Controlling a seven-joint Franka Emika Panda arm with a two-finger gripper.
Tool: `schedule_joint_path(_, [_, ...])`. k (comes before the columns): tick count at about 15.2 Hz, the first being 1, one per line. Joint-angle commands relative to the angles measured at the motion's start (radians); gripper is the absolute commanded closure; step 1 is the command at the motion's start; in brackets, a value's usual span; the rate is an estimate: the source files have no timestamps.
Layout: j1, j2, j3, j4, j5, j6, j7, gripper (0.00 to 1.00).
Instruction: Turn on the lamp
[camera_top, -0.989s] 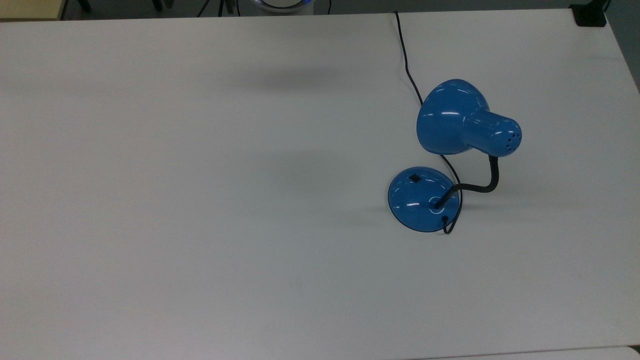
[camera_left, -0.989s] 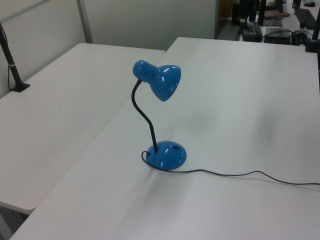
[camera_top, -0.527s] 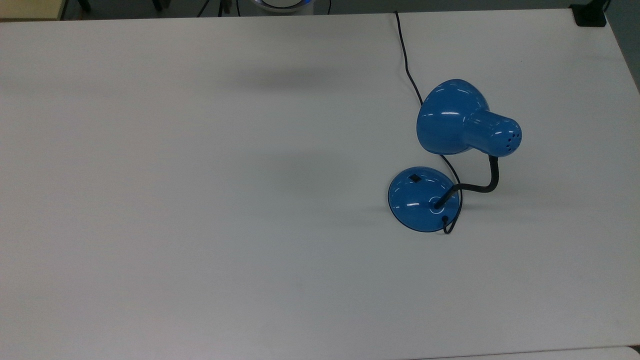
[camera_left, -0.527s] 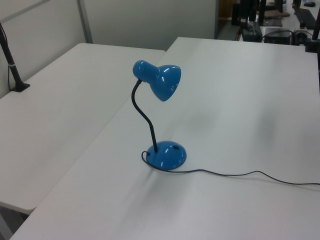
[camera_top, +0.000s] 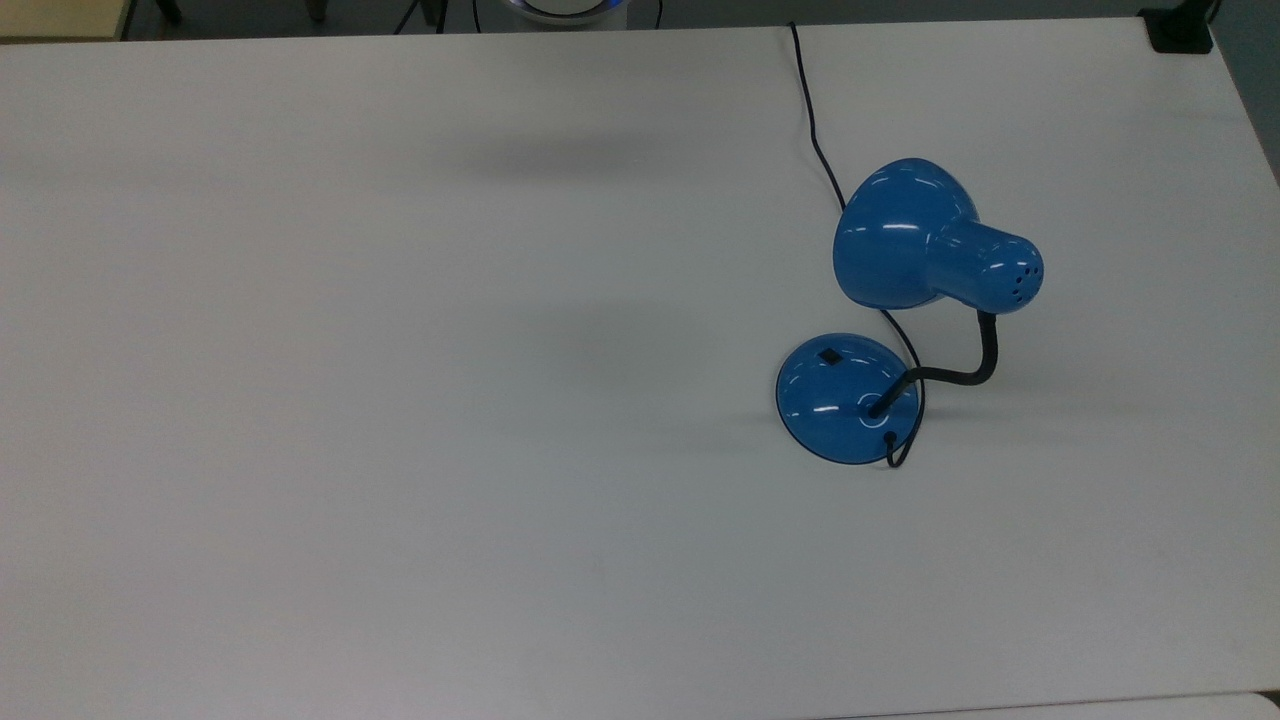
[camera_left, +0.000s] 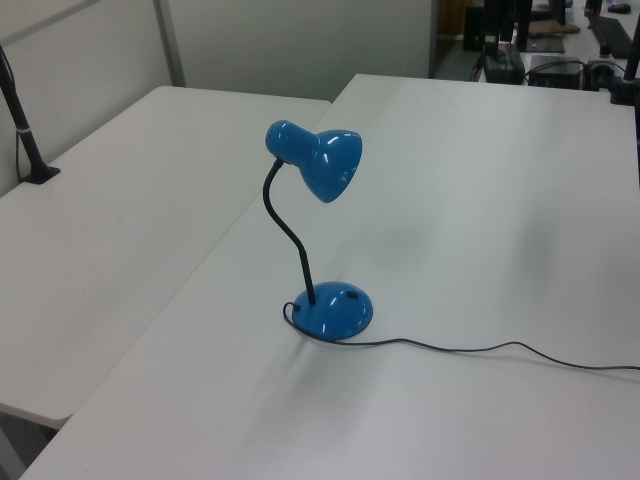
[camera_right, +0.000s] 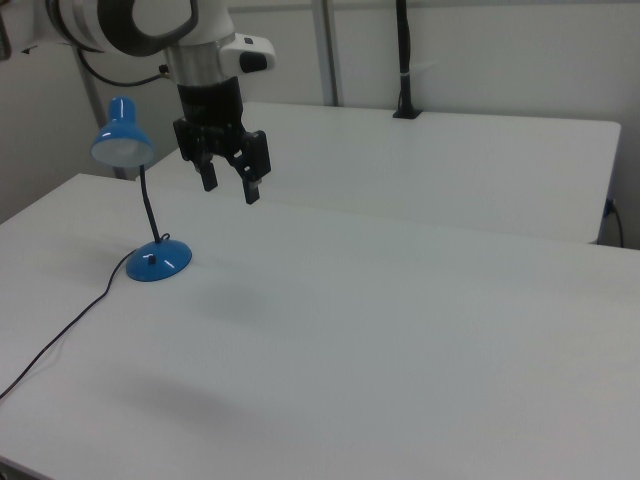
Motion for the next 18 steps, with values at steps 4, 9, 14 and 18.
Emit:
schedule_joint_path(4, [0.001,-0.003,-0.012,0.014,0.038,-0.037,-0.145,1.0])
schedule_joint_path(9, [0.058,-0.007,-0.015,-0.01,0.044,-0.028,-0.308,1.0])
schedule_joint_path(14, [0.327,-0.023,-0.156,-0.05,0.085,-0.013,-0.399,1.0])
schedule_joint_path(18, [0.464,-0.016,-0.181,-0.051,0.114,0.034,-0.394,1.0])
